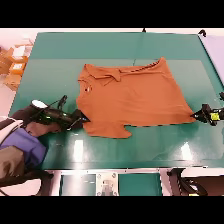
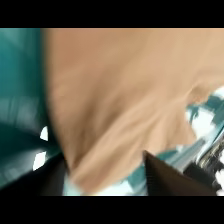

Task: Fold the shirts.

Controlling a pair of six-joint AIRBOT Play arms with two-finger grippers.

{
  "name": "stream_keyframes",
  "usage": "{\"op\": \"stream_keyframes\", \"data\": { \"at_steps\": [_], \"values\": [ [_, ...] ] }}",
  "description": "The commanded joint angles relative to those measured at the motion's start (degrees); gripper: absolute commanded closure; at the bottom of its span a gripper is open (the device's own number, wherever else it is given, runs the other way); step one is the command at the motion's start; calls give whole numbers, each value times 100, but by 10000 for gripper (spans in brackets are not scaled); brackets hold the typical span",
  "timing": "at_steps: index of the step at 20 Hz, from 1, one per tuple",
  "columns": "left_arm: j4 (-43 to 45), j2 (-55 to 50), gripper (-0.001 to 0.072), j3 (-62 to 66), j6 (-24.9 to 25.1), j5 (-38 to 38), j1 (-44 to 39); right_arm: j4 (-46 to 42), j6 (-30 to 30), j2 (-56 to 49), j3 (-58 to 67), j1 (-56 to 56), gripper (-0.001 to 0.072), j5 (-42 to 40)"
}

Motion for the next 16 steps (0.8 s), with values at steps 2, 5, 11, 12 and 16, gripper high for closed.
{"op": "stream_keyframes", "data": {
  "at_steps": [2, 5, 11, 12, 16],
  "values": [
    [-402, -13, 683, -144, 251, 879, -413, 170, -7, -2, 7, 0, 701, 144],
    [-356, 74, 689, 216, 356, 645, -404, 675, -13, 66, 13, 0, 702, 361],
    [98, 1471, 689, 3576, 120, -122, -404, 3864, -503, 1287, 894, 81, 702, 772],
    [330, 1620, 689, 4363, 61, -181, -404, 4367, -503, 1556, 1198, 70, 702, 748],
    [1250, 1801, 688, 7602, -254, -409, -404, 6411, -498, 2699, 2468, -334, 702, 398]
  ]
}}
